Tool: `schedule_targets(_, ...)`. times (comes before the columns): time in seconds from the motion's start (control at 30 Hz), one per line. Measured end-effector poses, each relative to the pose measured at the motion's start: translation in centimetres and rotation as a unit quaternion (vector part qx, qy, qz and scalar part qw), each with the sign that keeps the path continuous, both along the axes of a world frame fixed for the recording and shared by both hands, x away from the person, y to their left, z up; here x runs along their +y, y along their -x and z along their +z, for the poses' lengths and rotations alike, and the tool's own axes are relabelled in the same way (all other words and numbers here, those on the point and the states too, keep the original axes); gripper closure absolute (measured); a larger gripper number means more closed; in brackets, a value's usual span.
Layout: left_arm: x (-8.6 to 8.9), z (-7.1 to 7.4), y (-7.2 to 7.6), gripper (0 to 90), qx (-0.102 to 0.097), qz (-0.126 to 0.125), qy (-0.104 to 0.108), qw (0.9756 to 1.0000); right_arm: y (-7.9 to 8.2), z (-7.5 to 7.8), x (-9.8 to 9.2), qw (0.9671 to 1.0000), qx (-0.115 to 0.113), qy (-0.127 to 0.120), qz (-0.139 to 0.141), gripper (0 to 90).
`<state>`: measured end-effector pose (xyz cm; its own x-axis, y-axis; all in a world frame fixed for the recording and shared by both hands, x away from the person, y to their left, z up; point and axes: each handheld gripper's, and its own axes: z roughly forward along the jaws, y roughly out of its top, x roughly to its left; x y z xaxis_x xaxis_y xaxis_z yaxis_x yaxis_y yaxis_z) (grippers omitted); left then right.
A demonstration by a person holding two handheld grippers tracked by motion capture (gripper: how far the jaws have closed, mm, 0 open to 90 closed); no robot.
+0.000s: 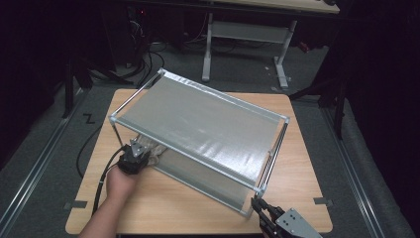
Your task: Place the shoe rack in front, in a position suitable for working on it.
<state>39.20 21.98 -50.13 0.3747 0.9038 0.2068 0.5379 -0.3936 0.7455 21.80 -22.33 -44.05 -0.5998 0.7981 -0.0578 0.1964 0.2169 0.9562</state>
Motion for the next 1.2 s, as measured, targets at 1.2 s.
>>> schedule_targets(1.2, -20.6, 0.3, 8.8, 73.3, -0.001, -0.246, 0.021, 0.9691, 0.1, 0.0, 0.1, 1.0, -0.003, 0.002, 0.003, 80.8)
